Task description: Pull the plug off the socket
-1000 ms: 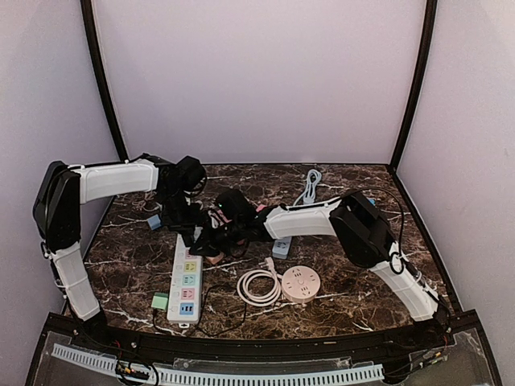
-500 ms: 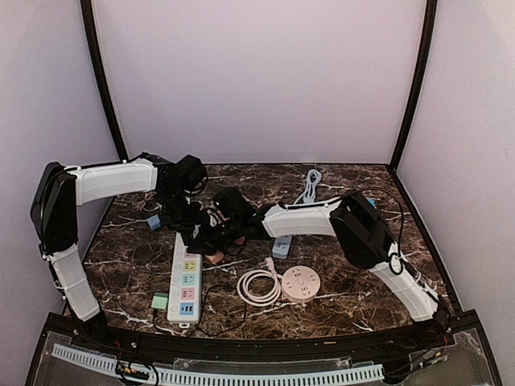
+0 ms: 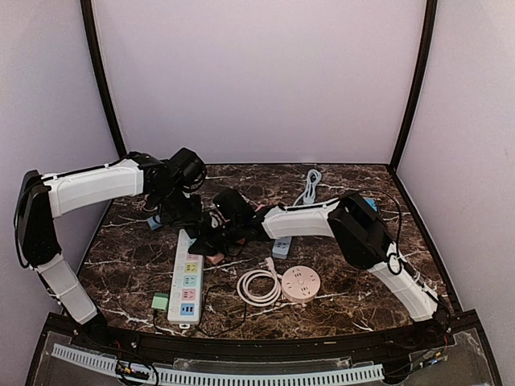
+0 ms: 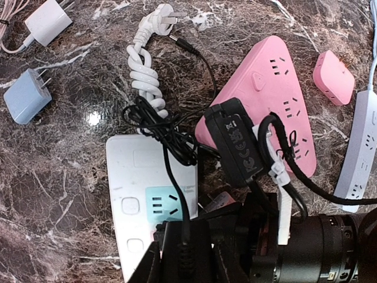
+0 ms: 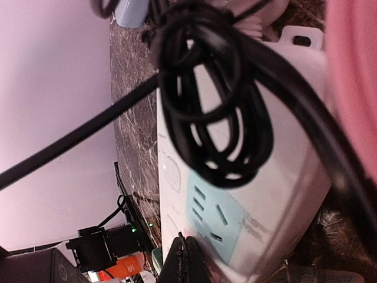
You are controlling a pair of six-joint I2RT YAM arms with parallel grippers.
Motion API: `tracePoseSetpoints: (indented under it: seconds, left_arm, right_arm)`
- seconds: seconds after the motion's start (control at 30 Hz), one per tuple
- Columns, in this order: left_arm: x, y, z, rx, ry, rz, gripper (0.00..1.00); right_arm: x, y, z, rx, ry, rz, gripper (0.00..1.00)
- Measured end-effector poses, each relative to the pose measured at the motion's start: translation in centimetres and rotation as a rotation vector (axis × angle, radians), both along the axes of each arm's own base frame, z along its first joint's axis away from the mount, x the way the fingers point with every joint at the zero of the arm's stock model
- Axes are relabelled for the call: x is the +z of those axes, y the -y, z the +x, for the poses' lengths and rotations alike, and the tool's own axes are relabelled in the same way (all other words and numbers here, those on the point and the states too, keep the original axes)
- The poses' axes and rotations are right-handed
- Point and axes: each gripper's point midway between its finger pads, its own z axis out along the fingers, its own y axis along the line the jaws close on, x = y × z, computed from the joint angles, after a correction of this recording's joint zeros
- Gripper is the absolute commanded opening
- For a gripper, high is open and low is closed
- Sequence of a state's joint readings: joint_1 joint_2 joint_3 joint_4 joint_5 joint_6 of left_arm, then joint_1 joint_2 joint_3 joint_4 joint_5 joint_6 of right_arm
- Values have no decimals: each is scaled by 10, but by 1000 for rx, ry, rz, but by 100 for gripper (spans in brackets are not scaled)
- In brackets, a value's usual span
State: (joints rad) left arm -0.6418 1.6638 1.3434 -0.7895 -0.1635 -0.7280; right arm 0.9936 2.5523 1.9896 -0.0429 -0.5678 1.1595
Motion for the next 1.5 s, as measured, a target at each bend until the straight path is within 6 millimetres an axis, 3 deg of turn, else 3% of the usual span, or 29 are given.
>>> tracePoseSetpoints:
  seconds: [0.37, 0.53, 0.67, 0.77, 0.9, 1.03, 1.13, 1.33, 1.5]
  left_arm:
    - [8, -19, 7, 55, 34, 36, 0]
    - [27, -54, 15, 148, 76, -10, 0]
    - [32, -91, 8, 242, 99, -83, 0]
    - [24, -110, -4, 296, 94, -133, 0]
    - [7, -116, -18, 331, 71, -207, 0]
    - [-16, -125, -32, 381, 37, -271, 0]
    - [-31, -133, -38, 422, 18, -315, 0]
    - [-60, -140, -48, 483, -22, -390, 1]
    - [-73, -145, -53, 521, -34, -427, 15]
  right_arm:
    - [5, 8, 4, 34, 78, 32, 0]
    - [14, 21, 6, 59, 152, 13, 0]
    - [44, 28, 8, 73, 250, 21, 0]
    - [74, 33, 11, 71, 340, 33, 0]
    - [118, 45, 14, 64, 468, 49, 0]
    - [142, 61, 16, 53, 559, 36, 0]
    - [143, 74, 20, 41, 603, 3, 0]
    - [123, 104, 30, 20, 620, -93, 1]
    - [114, 119, 35, 7, 629, -144, 1]
